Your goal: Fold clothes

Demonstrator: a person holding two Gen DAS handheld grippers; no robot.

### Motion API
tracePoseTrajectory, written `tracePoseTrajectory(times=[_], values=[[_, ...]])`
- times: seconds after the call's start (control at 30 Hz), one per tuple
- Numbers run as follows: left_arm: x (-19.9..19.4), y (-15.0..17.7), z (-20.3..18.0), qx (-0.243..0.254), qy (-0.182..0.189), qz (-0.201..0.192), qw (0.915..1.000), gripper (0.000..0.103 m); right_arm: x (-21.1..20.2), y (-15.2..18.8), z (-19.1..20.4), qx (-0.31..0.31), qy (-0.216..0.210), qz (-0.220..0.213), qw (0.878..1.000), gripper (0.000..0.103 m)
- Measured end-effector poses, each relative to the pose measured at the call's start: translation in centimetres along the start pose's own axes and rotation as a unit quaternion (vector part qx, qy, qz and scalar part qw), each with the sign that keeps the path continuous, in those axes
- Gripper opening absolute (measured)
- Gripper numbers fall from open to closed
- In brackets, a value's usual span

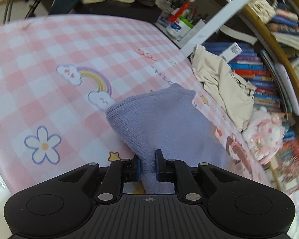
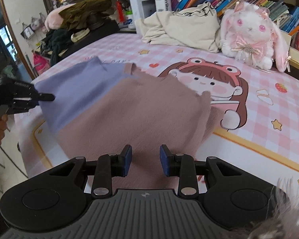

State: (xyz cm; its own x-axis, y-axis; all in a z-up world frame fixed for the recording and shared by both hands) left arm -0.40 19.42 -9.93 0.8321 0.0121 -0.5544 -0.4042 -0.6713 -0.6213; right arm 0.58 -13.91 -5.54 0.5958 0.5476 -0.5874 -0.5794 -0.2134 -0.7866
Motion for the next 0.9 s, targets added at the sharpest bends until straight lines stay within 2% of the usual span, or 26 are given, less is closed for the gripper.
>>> tracePoseTrajectory(times=[0.2,0.3,0.4,0.5,0.6,0.7,0.73,0.8,0.9], values=[[-2.1,-1.3,-3.2,0.037,0.012,-0.047,0.9981,0.009,0.9,0.6,-0.6,0.0,-0.019,0.009,1.0,0.03],[-3.7,-1.7,-6.6,0.08,0.032,-0.071,0.9938,0.008,1.0,0.8,-0.8,0.004,-0.029,0.005,1.0,0.03],[-5.2,-1.4,-10.3,0.139,0.044,-0.086,0.9856,0.008,1.1,0.8,-1.0,0.009,-0.039,0.003,0.999,0.03],[-6.2,-0.3,-14.8,0.211,0.068,-0.093,0.9707,0.008,1.1,0.7,-1.1,0.011,-0.046,0.001,0.999,0.03],[-7.0,1.8,-18.9,0.295,0.092,-0.086,0.9472,0.009,1.1,0.7,-1.3,0.016,-0.055,0.001,0.998,0.03],[-7.7,5.4,-22.2,0.383,0.113,-0.074,0.9139,0.009,1.1,0.7,-1.8,0.035,-0.067,0.001,0.997,0.03],[-7.5,7.0,-23.0,0.402,0.123,-0.058,0.9056,0.009,1.1,0.6,-2.1,0.049,-0.073,0.003,0.996,0.03],[-7.2,10.2,-24.1,0.449,0.132,-0.03,0.8833,0.01,1.2,0.5,-2.6,0.077,-0.086,0.006,0.993,0.03],[-6.1,15.5,-24.5,0.54,0.14,0.032,0.8291,0.016,1.1,0.6,-4.1,0.142,-0.109,0.013,0.984,0.029]])
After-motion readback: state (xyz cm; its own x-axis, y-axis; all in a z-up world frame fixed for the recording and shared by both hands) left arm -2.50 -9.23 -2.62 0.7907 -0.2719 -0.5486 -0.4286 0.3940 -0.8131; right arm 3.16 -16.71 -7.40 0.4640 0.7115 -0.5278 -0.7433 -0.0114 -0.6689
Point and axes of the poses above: each gripper's, at about its wrist camera, not at the fingertips, and x roughly the way its jaws point, z to its left, y to its underside, the point moved 9 cm from there along x, roughly the way its jaws point, and after that the axes turned 9 degrees about -z, right-handed, at the moved point
